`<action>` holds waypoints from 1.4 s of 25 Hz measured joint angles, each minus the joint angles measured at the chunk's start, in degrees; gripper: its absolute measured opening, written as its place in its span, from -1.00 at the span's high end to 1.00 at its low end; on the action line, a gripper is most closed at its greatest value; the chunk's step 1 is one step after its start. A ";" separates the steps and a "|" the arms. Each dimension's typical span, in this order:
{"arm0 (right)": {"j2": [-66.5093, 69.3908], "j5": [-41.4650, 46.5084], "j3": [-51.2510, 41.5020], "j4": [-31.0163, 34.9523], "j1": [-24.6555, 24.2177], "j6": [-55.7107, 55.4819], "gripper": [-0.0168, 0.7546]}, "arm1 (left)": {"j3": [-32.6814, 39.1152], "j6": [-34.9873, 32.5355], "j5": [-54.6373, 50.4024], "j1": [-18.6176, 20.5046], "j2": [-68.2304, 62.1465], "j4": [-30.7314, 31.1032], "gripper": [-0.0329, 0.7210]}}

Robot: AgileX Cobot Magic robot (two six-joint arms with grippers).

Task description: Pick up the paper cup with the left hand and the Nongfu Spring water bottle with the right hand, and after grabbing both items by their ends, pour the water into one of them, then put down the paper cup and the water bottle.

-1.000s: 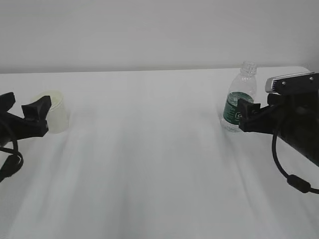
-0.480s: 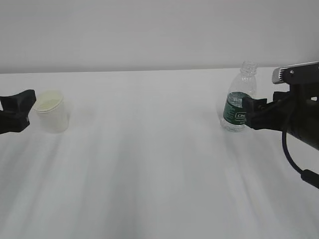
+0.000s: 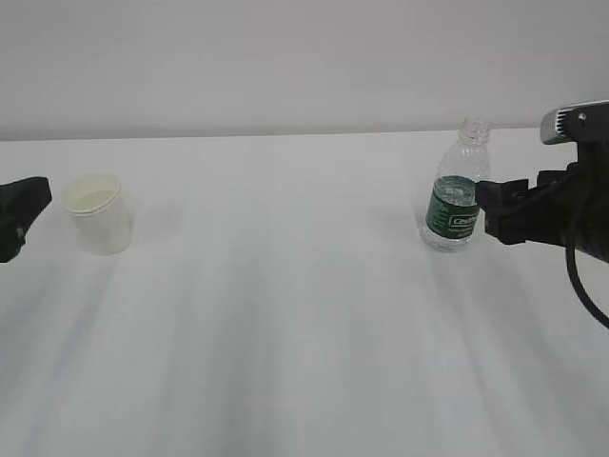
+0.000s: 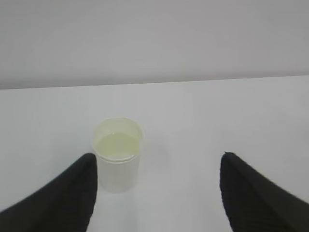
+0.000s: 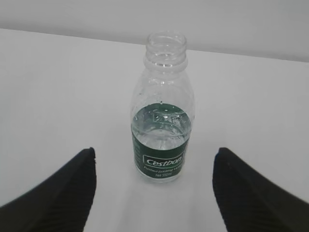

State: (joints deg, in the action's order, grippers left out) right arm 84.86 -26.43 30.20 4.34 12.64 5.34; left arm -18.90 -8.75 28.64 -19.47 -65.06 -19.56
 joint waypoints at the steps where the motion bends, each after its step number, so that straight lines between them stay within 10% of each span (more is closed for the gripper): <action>1: -0.83 1.09 0.00 0.00 0.00 0.00 -0.53 | 0.00 -0.13 -1.13 0.00 1.14 -0.24 -0.59; 35: -18.53 22.15 -0.26 -0.71 0.00 -0.12 -0.53 | -9.23 -3.59 -41.39 11.91 29.31 10.89 -0.49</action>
State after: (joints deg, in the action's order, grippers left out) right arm 66.33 -4.28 29.94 3.64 12.64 5.22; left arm -28.12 -12.34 -12.75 -7.56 -35.75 -8.67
